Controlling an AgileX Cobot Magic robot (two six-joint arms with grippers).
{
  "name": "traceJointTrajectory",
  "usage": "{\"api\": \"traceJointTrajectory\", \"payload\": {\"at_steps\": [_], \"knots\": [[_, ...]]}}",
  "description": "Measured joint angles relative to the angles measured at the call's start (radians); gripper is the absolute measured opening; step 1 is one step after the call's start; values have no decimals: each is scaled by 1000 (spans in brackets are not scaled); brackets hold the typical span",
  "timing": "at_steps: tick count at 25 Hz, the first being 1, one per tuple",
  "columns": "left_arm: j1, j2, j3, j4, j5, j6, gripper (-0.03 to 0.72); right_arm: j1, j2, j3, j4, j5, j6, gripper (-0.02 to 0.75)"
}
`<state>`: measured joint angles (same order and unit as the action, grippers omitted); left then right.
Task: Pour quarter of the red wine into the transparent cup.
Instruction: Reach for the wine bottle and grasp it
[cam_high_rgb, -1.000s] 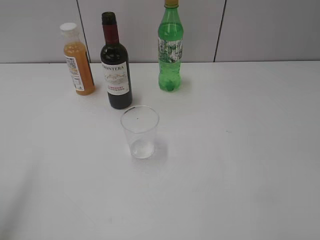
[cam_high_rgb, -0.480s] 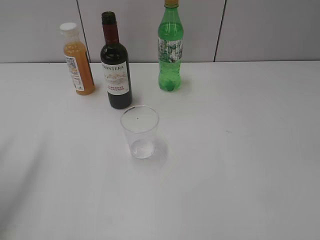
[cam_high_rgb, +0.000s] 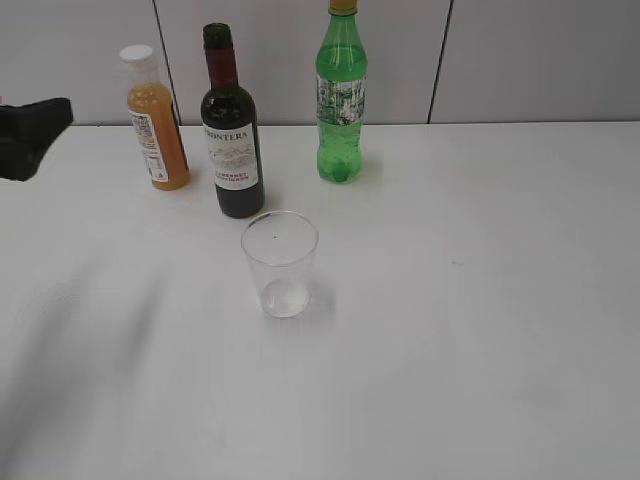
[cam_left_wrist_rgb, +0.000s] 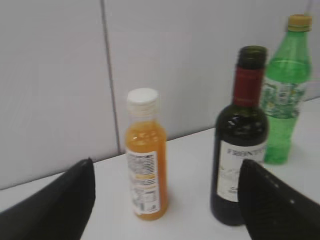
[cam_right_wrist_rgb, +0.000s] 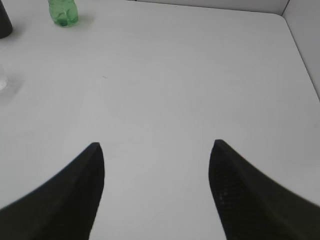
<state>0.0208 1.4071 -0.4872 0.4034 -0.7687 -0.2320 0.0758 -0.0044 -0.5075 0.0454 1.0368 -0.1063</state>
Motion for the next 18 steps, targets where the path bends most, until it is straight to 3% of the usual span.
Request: {"api": "traceJointTrajectory", "payload": {"at_steps": [6,11,18], "knots": [[0,169,-3,129,-246,-36,693,0,0,0,0,0,0,532],[-17,279,-43,138,-261,-39,692,0,0,0,0,0,0,532],[-101,415,-150,138,-249,-39,685,0,0,0,0,0,0,531]]}}
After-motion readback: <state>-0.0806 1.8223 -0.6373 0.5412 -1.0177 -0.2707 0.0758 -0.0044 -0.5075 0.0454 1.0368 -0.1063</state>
